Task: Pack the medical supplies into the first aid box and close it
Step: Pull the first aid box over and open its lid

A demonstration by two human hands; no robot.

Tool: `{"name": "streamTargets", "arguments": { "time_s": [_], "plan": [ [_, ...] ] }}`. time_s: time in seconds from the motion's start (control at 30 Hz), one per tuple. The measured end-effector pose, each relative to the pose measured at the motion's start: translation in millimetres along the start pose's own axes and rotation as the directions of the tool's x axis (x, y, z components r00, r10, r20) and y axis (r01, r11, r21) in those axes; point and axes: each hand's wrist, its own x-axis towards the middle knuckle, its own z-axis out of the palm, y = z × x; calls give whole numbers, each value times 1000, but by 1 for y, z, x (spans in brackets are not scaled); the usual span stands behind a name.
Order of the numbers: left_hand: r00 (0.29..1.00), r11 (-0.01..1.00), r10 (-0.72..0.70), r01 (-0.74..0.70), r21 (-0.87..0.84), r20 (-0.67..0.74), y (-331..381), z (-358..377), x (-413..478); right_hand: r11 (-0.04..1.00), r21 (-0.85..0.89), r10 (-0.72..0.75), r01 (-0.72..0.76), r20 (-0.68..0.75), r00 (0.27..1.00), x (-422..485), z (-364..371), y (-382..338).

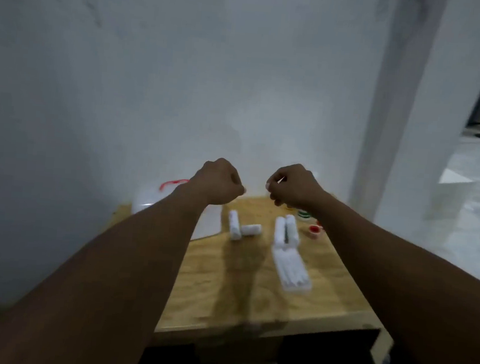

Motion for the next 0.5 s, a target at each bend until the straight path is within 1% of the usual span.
{"name": "streamTargets", "arguments": {
  "time_s": [0.13, 0.2, 0.27, 0.33, 0.4, 0.5],
  "plan": [
    [980, 992, -115, 123, 34, -164, -75, -28, -9, 999, 36, -12, 9, 93, 996, 15, 59, -33],
    [959, 983, -157, 175, 57, -234, -106, -37, -12, 999, 40, 16, -21, 133, 991, 22, 85, -42],
    [947, 975, -182, 209, 76, -263, -135, -39, -13, 997, 42, 62, -70, 153, 986, 28, 109, -46],
    [947, 967, -216, 241, 80, -236, -158, -36, -12, 991, 66, 106, -114, 113, 988, 36, 129, -46],
    [949, 967, -229, 248, 64, -218, -174, -31, -11, 979, 126, 157, -163, 59, 986, 42, 142, -45],
    [949, 972, -193, 220, 85, -251, -183, -29, -11, 952, 223, 211, -210, 17, 977, 52, 153, -47]
  ]
}}
